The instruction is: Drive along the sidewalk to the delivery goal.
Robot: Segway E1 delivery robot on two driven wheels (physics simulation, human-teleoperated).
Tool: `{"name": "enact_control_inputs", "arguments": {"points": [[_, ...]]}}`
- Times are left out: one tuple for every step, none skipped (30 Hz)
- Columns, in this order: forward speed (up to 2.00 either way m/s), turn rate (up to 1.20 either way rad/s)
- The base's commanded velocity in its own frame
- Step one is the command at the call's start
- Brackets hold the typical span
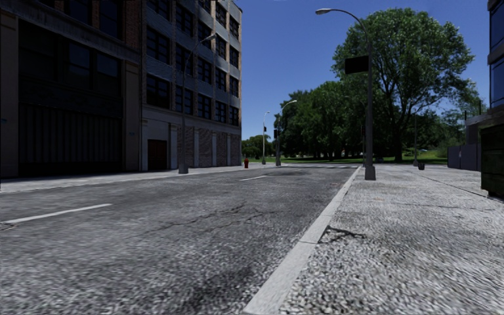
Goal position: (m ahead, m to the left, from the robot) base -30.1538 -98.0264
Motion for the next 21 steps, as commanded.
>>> {"name": "enact_control_inputs", "arguments": {"points": [[1.18,-0.85],[1.18,-0.85],[1.18,-0.85],[1.18,-0.85],[1.18,-0.85],[1.18,-0.85],[1.18,-0.85],[1.18,-0.85],[1.18,-0.85],[1.18,-0.85],[1.18,-0.85],[1.18,-0.85],[1.18,-0.85],[1.18,-0.85],[1.18,-0.85],[1.18,-0.85],[1.18,-0.85],[1.18,-0.38],[1.18,0.00],[1.18,0.00],[1.18,0.00]]}}
